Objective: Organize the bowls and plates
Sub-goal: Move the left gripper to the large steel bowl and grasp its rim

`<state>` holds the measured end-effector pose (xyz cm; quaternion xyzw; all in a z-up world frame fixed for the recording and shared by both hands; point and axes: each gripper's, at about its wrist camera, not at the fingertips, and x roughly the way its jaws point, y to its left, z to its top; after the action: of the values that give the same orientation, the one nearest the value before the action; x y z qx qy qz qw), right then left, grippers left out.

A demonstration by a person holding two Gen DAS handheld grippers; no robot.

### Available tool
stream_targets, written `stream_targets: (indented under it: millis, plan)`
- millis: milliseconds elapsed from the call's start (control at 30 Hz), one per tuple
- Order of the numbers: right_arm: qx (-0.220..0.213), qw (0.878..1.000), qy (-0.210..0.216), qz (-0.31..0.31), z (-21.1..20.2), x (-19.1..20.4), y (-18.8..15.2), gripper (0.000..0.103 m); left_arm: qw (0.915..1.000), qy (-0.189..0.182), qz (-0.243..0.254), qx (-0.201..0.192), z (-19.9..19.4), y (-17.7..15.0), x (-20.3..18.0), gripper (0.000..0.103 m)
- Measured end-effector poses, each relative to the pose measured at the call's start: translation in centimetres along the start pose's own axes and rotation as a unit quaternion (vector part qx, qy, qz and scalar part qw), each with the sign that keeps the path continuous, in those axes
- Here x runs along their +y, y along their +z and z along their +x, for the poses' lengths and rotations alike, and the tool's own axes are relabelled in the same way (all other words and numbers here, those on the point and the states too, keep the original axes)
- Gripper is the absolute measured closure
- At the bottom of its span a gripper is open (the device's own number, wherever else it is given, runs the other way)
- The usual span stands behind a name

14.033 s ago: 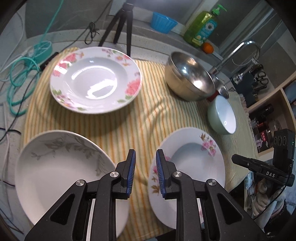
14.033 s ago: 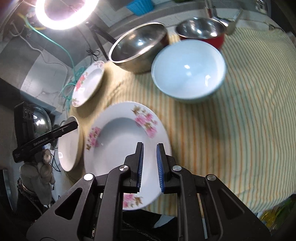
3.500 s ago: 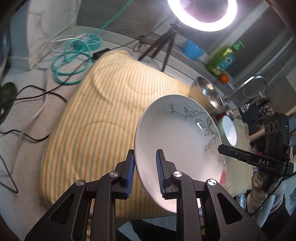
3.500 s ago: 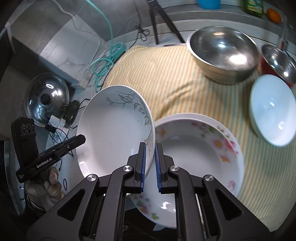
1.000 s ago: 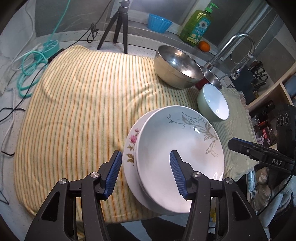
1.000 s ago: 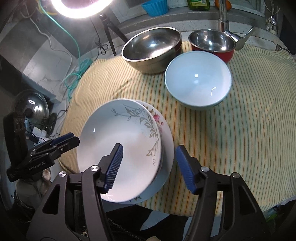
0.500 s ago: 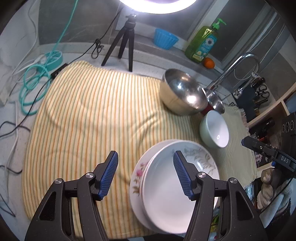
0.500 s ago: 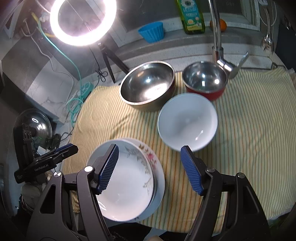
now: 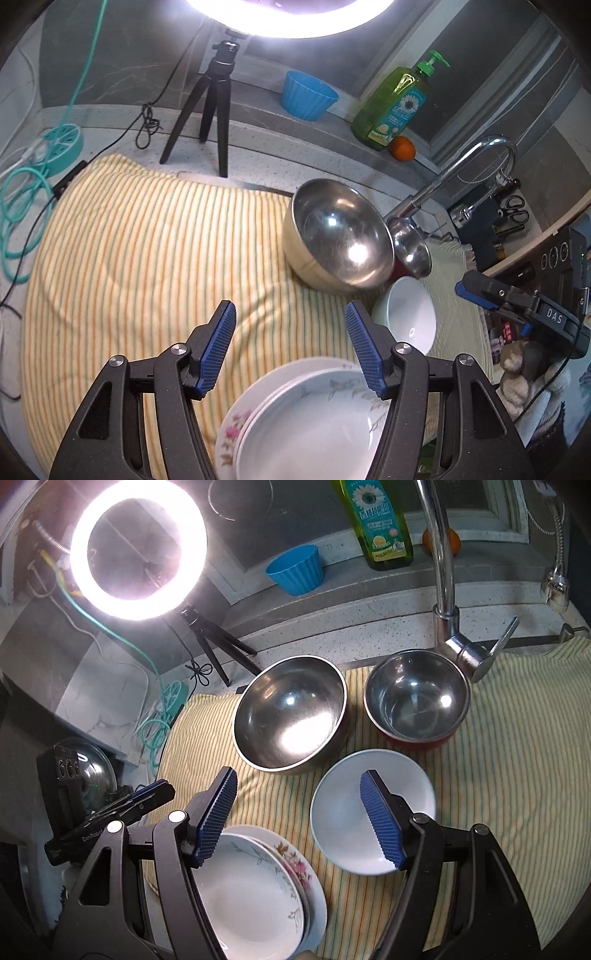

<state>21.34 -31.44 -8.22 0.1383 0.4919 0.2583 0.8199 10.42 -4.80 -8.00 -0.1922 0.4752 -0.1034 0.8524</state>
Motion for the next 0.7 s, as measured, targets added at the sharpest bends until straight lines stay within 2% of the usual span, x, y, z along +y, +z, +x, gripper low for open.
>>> stream_targets:
  millis: [167, 233, 300, 433, 500, 700]
  plan:
    - [0.012, 1.0, 0.009, 0.016, 1.7, -0.8, 1.3, 0.031, 0.9999, -0.005, -0.01, 0.004, 2.1, 1.8, 0.1, 0.042]
    - [0.017, 1.0, 0.005, 0.012, 2.5, -1.0, 1.9, 0.036, 0.9997, -0.01, -0.018, 0.011, 3.1, 2.3, 0.2, 0.042]
    - [0.027, 0.999, 0.007, 0.018, 3.3, -1.5, 2.5, 0.05, 0.9995, -0.016, -0.023, 0.016, 3.8, 2.8, 0.3, 0.044]
    - [0.041, 0.998, 0.018, 0.033, 4.5, -2.6, 3.4, 0.058, 0.9995, -0.015, -0.02, 0.02, 5.1, 3.7, 0.0, 0.044]
    - [0.047, 0.998, 0.018, 0.035, 5.1, -3.0, 3.7, 0.066, 0.9991, -0.02, -0.027, 0.024, 5.7, 4.1, 0.3, 0.046]
    - [0.062, 0.997, 0.008, 0.035, 6.6, -3.8, 4.3, 0.071, 0.9975, -0.037, -0.046, 0.039, 7.5, 5.2, 0.7, 0.049]
